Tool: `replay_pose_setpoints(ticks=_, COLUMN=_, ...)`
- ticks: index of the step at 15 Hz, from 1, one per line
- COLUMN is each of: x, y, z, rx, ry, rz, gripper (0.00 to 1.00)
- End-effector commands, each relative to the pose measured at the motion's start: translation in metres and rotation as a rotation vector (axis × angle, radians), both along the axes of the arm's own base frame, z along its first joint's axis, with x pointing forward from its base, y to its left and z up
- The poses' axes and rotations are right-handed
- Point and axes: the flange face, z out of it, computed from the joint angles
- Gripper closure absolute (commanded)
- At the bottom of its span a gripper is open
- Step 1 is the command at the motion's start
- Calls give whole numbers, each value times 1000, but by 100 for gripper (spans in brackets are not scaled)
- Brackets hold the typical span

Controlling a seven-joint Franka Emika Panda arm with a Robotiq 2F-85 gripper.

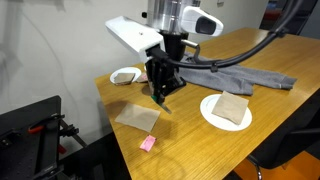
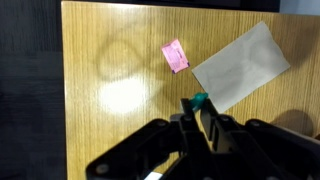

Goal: Remove the pen from the cup and put it on the table

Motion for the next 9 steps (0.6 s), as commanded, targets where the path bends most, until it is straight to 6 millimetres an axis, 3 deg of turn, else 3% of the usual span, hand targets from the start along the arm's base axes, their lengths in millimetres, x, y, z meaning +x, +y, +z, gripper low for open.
replay_pose_setpoints(ticks=1, x=5, y=-12, z=1, rx=22, ry=-46, rz=68, gripper=96)
replay_pose_setpoints(ticks=6, x=7, y=-19, z=-3, rx=52, ry=-91, rz=103, gripper=96)
replay_pose_setpoints(ticks=7, x=2, y=-17, z=-3, rx=30, ry=-59, rz=88, gripper=85)
replay_pose_setpoints(ticks=9, x=3, y=-17, z=-5, rx=38, ry=-65, rz=91, gripper=85)
